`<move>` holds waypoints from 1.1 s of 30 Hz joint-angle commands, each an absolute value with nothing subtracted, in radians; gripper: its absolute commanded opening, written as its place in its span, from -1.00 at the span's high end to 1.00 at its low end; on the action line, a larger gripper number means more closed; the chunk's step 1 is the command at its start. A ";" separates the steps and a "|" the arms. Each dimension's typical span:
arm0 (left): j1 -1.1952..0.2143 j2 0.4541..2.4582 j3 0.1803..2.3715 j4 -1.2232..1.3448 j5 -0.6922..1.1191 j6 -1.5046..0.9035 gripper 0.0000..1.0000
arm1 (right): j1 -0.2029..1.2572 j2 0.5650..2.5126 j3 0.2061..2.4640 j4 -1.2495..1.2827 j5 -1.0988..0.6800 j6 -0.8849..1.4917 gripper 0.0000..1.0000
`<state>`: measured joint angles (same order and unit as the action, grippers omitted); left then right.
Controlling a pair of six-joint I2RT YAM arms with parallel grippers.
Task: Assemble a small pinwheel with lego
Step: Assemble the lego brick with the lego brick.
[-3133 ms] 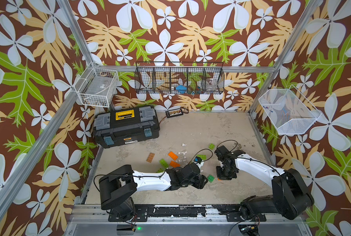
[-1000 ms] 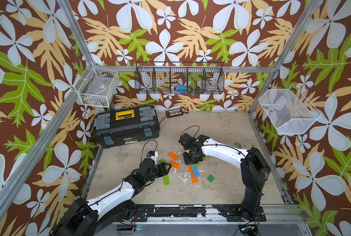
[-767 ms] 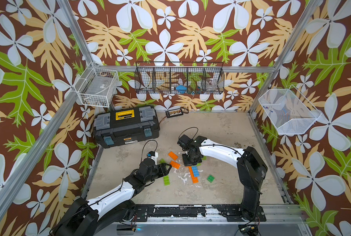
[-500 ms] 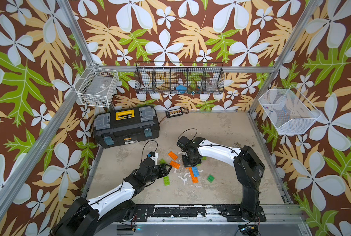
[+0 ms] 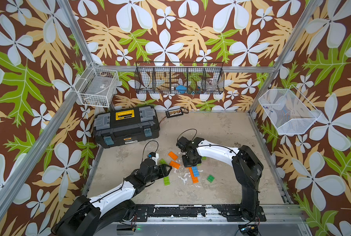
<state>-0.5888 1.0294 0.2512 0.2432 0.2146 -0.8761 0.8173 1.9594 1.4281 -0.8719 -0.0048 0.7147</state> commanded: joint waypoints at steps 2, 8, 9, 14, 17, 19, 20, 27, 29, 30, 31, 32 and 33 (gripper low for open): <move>-0.586 1.043 0.261 0.291 0.228 -0.864 -0.21 | 0.818 1.969 1.431 -0.895 0.033 0.725 0.84; -0.586 1.056 0.270 0.292 0.232 -0.861 -0.22 | 0.818 1.992 1.410 -0.883 0.029 0.722 0.84; -0.586 1.057 0.272 0.292 0.233 -0.859 -0.21 | 0.818 1.997 1.404 -0.881 0.027 0.721 0.84; -0.586 1.063 0.277 0.286 0.235 -0.854 -0.21 | 0.818 1.996 1.393 -0.878 0.010 0.716 0.83; -0.586 1.064 0.279 0.285 0.235 -0.856 -0.21 | 0.818 1.970 1.418 -0.895 0.013 0.714 0.77; -0.585 1.066 0.283 0.285 0.235 -0.854 -0.21 | 0.818 1.957 1.443 -0.915 0.014 0.711 0.73; -0.586 1.067 0.285 0.284 0.236 -0.854 -0.21 | 0.818 1.949 1.453 -0.921 0.013 0.710 0.72; -0.586 1.085 0.298 0.274 0.241 -0.839 -0.21 | 0.818 1.903 1.458 -0.937 0.009 0.710 0.68; -0.586 1.097 0.301 0.275 0.247 -0.835 -0.21 | 0.818 1.895 1.446 -0.933 0.004 0.709 0.69; -0.586 1.107 0.304 0.273 0.253 -0.829 -0.21 | 0.818 1.891 1.441 -0.930 0.000 0.709 0.69; -0.586 1.116 0.309 0.272 0.259 -0.825 -0.21 | 0.817 1.886 1.436 -0.926 -0.003 0.706 0.69; -0.586 1.128 0.316 0.272 0.267 -0.819 -0.21 | 0.814 1.880 1.430 -0.921 -0.003 0.698 0.69; -0.588 1.143 0.324 0.272 0.274 -0.813 -0.21 | 0.806 1.873 1.420 -0.914 0.000 0.689 0.69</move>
